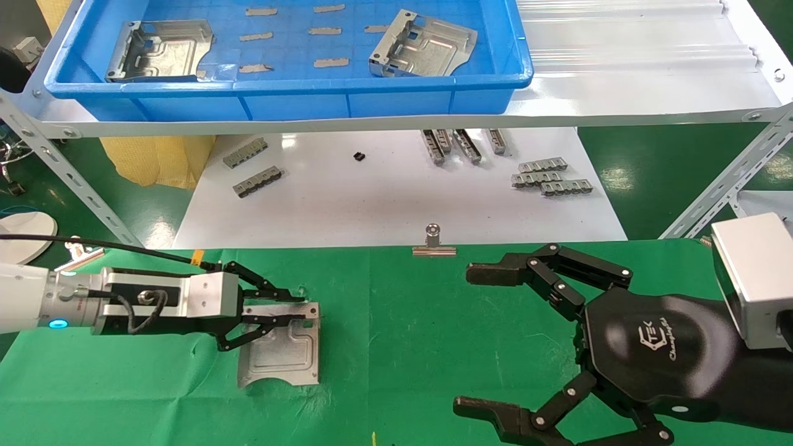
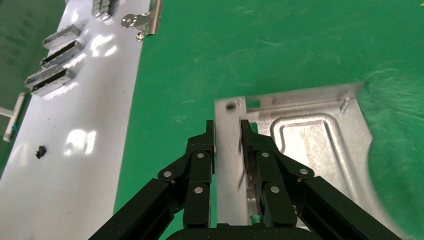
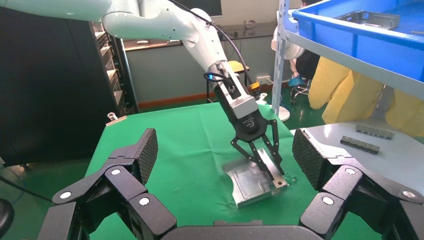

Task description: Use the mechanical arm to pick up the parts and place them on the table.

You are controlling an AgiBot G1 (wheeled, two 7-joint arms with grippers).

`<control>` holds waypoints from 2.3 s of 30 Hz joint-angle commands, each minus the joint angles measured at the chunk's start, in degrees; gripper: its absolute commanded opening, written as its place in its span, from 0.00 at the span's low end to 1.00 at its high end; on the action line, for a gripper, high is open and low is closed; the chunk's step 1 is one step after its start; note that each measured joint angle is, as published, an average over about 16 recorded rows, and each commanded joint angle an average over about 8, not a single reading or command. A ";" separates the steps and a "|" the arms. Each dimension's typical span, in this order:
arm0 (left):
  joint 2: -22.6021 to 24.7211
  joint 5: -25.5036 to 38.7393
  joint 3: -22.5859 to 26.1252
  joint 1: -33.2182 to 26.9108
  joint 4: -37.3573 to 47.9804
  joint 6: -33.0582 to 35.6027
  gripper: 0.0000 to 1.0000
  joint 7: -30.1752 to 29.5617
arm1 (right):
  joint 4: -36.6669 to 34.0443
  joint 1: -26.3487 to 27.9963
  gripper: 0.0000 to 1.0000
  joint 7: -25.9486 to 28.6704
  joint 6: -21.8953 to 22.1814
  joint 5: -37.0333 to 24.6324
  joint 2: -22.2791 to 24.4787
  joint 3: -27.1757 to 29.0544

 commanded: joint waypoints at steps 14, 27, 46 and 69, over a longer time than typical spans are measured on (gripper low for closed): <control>-0.40 -3.75 -2.16 0.49 7.49 6.76 1.00 -8.23 | 0.00 0.00 1.00 -0.01 0.01 0.01 0.01 -0.01; -1.64 -6.04 -3.63 1.94 8.88 6.98 1.00 -12.50 | -0.01 -0.01 1.00 -0.01 0.02 0.02 0.02 -0.01; -7.08 -11.09 -10.42 9.74 -10.22 5.50 1.00 -23.85 | -0.04 0.01 1.00 -0.03 0.01 0.03 0.02 -0.03; -15.27 -18.80 -20.63 21.47 -38.53 3.34 1.00 -40.95 | -0.04 0.01 1.00 -0.04 0.02 0.05 0.03 -0.06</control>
